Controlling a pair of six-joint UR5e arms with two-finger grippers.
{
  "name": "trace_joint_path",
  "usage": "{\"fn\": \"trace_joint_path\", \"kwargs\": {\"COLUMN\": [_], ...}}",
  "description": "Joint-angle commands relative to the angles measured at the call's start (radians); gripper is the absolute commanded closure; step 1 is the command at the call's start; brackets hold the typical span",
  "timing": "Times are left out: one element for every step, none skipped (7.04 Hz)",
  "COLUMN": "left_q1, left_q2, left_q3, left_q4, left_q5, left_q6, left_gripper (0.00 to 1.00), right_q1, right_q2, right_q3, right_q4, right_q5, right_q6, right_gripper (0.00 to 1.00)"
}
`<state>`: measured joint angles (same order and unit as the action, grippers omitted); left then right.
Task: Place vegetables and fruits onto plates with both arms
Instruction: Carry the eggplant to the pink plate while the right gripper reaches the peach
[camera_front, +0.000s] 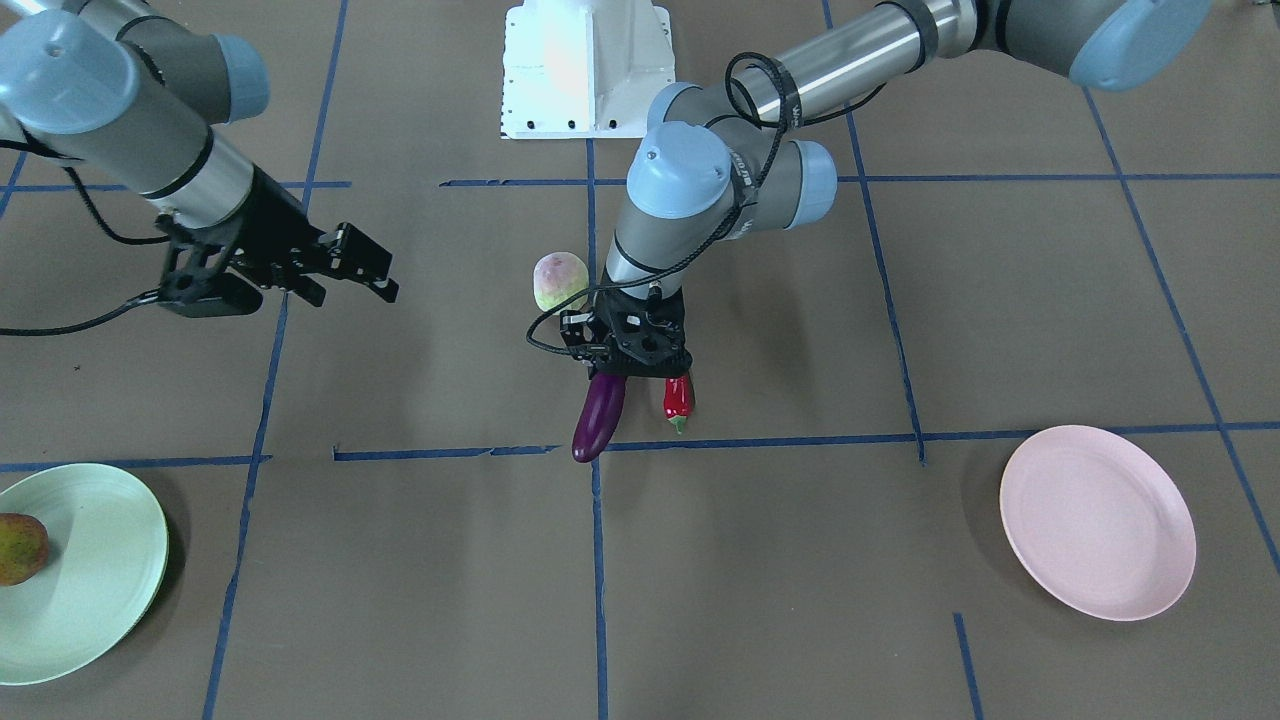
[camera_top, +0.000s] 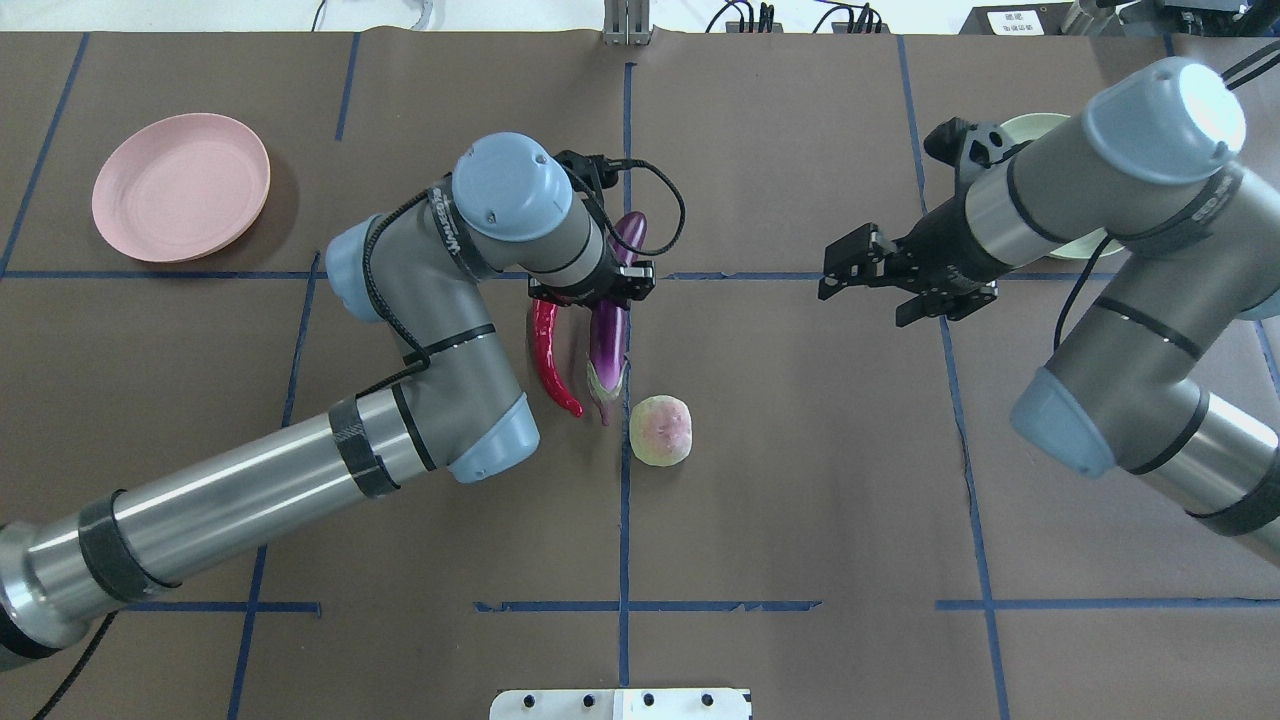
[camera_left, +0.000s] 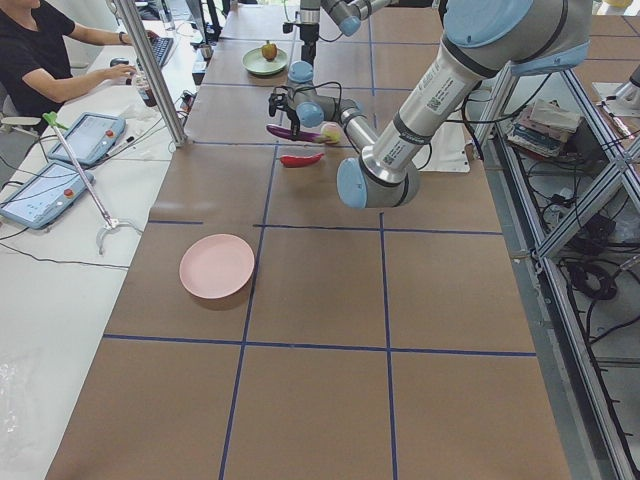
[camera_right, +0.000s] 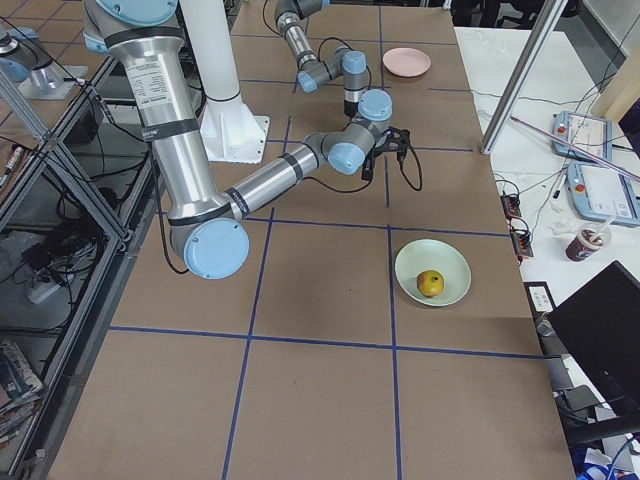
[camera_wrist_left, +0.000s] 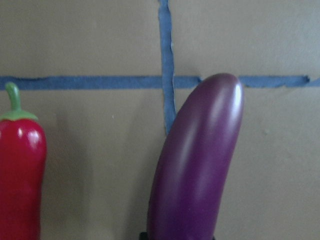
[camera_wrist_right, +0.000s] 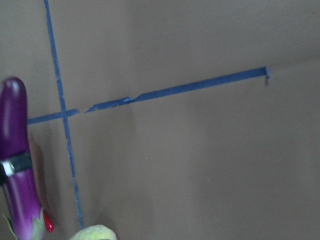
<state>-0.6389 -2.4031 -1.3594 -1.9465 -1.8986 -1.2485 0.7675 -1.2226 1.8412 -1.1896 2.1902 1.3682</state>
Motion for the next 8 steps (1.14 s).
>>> {"fn": "trace_joint_path", "kwargs": {"left_q1": [-0.147,-0.212,-0.252,-0.333,-0.385,-0.422,-0.453,-0.455], "left_q2": [0.178,0.223,0.234,0.281,0.286,0.285,0.283,0.282], "left_q3": [-0.119,-0.116,-0.104,-0.057,0.026,0.133,0.198,0.254], "left_q4": [-0.018,-0.038,-0.022,-0.022,-0.022,-0.029,-0.037,-0.037], "left_q5": [-0.004,-0.007,-0.002,-0.002,0.001,0.007,0.053,0.068], "left_q6": [0.001,0.070,0.222,0.357,0.477,0.525,0.531,0.552], "left_gripper": [0.97,0.97,0.97,0.95,0.94,0.92,0.91,0.84], "right_q1": [-0.179,-0.216,-0.253,-0.285,-0.293,-0.309,-0.330,-0.339], "right_q2": [0.069,0.133,0.180,0.211,0.241,0.268,0.271,0.273], "right_q3": [0.007,0.006,0.001,-0.014,-0.057,-0.086,-0.091,-0.105], "right_q4": [-0.013,-0.104,-0.198,-0.241,-0.254,-0.261,-0.286,-0.288], "right_q5": [-0.171,-0.212,-0.268,-0.326,-0.331,-0.340,-0.381,-0.397], "right_q6": [0.176,0.196,0.196,0.195,0.195,0.195,0.190,0.184], "right_gripper": [0.00,0.00,0.00,0.00,0.00,0.00,0.00,0.00]}}
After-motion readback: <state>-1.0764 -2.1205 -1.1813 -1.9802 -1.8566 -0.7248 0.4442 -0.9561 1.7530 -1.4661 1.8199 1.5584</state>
